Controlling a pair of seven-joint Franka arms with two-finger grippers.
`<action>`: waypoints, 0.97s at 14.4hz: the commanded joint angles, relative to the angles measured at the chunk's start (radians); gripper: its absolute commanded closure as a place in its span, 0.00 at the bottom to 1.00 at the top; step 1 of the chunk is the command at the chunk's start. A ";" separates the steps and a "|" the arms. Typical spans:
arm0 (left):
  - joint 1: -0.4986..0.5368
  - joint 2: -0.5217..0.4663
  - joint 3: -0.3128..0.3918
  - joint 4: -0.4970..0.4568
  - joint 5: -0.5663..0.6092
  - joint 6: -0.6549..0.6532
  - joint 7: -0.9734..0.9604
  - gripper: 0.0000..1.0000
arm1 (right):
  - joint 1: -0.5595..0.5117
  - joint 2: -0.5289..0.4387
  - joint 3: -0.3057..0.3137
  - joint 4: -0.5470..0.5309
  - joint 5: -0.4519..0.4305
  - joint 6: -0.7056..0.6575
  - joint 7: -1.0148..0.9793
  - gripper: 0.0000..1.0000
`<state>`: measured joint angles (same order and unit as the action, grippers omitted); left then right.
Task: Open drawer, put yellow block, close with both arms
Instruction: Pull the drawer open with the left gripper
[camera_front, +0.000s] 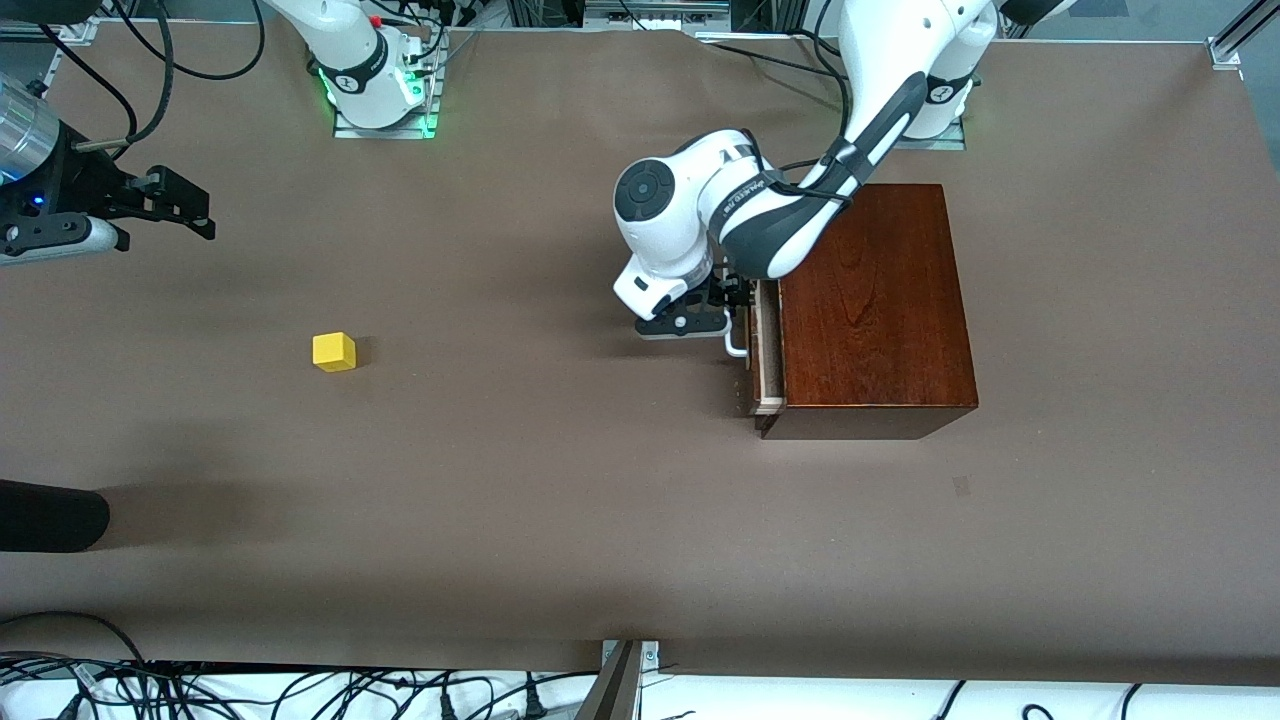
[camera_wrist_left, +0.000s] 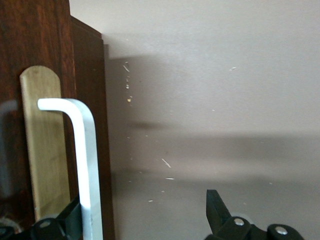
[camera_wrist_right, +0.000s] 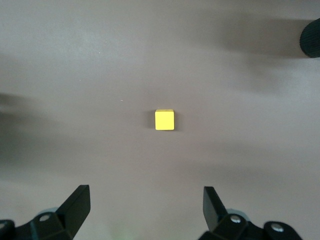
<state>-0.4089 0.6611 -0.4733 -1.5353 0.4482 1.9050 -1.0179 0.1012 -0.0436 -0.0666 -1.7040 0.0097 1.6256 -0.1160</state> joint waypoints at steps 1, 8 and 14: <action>-0.042 0.040 0.012 0.066 -0.026 0.000 -0.022 0.00 | -0.002 -0.004 0.004 -0.009 -0.013 0.014 -0.004 0.00; -0.086 0.064 0.028 0.095 -0.029 0.042 -0.050 0.00 | -0.002 -0.002 0.004 -0.009 -0.013 0.019 -0.004 0.00; -0.146 0.081 0.078 0.147 -0.077 0.042 -0.050 0.00 | -0.002 0.001 0.004 -0.009 -0.013 0.019 -0.004 0.00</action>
<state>-0.5043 0.6948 -0.4076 -1.4643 0.4075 1.9279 -1.0562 0.1013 -0.0408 -0.0665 -1.7122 0.0097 1.6377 -0.1161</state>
